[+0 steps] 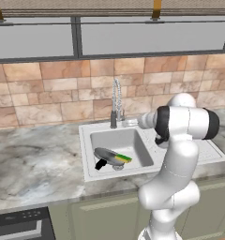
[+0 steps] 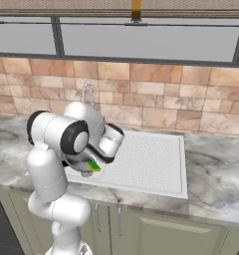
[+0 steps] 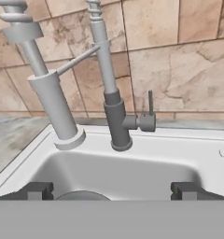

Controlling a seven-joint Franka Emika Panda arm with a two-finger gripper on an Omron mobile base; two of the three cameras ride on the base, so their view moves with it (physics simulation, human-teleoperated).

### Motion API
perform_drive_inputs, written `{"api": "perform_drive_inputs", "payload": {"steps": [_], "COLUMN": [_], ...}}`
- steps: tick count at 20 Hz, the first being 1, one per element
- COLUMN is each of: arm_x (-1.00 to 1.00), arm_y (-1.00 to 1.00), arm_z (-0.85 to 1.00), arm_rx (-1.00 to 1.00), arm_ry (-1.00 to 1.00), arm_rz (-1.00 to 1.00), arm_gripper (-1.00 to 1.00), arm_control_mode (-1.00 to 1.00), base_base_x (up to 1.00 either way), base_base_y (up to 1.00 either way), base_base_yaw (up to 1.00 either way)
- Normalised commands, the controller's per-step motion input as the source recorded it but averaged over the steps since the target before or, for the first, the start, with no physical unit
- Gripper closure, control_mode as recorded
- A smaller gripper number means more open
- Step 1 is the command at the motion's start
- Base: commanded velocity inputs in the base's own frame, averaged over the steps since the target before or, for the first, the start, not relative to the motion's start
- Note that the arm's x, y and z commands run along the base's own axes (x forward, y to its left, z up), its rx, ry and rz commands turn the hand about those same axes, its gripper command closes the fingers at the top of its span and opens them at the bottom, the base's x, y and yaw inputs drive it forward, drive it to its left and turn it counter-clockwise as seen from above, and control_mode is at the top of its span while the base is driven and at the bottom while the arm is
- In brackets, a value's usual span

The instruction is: Pick the pan and sponge and place them into the sink. Then turn on the water.

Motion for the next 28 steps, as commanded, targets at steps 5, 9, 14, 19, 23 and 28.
{"api": "perform_drive_inputs", "payload": {"steps": [5,9,14,19,23,28], "arm_x": [0.0,0.0,0.0,0.01,0.06,0.15], "arm_y": [-0.3,-0.3,-0.19,-0.15,-0.17,-0.21], "arm_z": [0.0,0.07,0.18,0.12,0.0,0.0], "arm_rx": [0.03,0.07,0.12,0.11,0.09,0.07], "arm_ry": [0.0,-0.02,-0.03,-0.02,0.0,0.0], "arm_rz": [0.03,0.03,0.03,0.03,0.05,0.07], "arm_gripper": [-1.0,-1.0,-1.0,-1.0,-1.0,-1.0], "arm_control_mode": [-1.0,-1.0,-1.0,-1.0,-1.0,-1.0], "base_base_x": [0.0,0.0,0.0,0.0,0.0,0.0], "base_base_y": [0.0,0.0,0.0,0.0,0.0,0.0], "base_base_yaw": [0.0,0.0,0.0,0.0,0.0,0.0]}}
